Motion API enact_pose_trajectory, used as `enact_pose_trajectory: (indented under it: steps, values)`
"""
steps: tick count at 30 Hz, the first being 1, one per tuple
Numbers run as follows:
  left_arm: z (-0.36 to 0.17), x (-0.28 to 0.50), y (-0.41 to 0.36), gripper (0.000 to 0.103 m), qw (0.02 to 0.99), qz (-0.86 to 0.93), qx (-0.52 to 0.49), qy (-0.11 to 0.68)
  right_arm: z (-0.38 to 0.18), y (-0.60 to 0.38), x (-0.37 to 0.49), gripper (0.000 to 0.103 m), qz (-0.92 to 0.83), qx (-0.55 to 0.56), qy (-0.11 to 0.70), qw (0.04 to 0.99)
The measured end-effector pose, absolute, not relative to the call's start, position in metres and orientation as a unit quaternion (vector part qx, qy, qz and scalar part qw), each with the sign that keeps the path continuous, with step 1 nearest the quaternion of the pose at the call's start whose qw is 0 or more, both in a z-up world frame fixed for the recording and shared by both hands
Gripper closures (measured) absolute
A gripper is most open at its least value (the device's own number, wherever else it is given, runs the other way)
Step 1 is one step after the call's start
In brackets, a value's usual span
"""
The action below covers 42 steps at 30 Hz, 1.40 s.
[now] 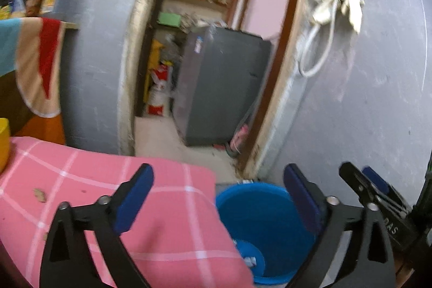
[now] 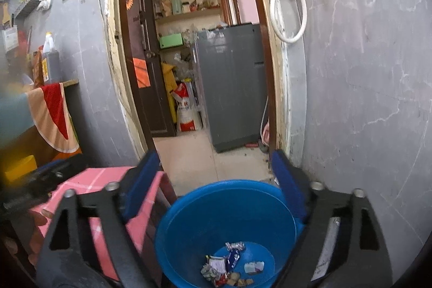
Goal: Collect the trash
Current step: 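Open both tools to drop the foil and peel into the bucket, then move both tools back over the table toward the remaining scraps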
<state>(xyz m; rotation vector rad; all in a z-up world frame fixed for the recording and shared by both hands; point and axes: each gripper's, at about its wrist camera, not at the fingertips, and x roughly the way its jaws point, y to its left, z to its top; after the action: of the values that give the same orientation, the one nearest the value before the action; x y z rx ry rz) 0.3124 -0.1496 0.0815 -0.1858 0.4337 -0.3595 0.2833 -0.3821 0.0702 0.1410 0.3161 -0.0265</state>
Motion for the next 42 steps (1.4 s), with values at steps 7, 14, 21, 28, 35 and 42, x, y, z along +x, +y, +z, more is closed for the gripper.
enact_pose_trajectory:
  steps: [7,14,21,28,35,42]
  values:
    - [0.095,0.296,-0.109,0.002,0.972,-0.127,-0.083,0.181,0.083,-0.358,0.271,0.000,0.012,0.064,0.103,0.993]
    - [0.096,0.275,-0.073,0.002,0.981,-0.088,-0.069,0.157,0.096,-0.322,0.257,0.000,0.060,0.055,0.053,0.995]
    - [0.096,0.255,-0.029,0.002,0.988,-0.041,-0.055,0.140,0.099,-0.282,0.255,0.000,0.093,0.035,0.043,0.994]
    - [0.091,0.242,0.008,0.002,0.990,-0.004,-0.048,0.133,0.096,-0.243,0.255,0.000,0.130,0.005,0.048,0.990]
    - [0.074,0.235,0.040,0.002,0.989,0.030,-0.032,0.139,0.087,-0.210,0.256,0.000,0.168,-0.029,0.071,0.983]
    - [0.053,0.246,0.069,0.002,0.979,0.034,-0.034,0.198,0.068,-0.177,0.276,0.000,0.221,-0.074,0.153,0.960]
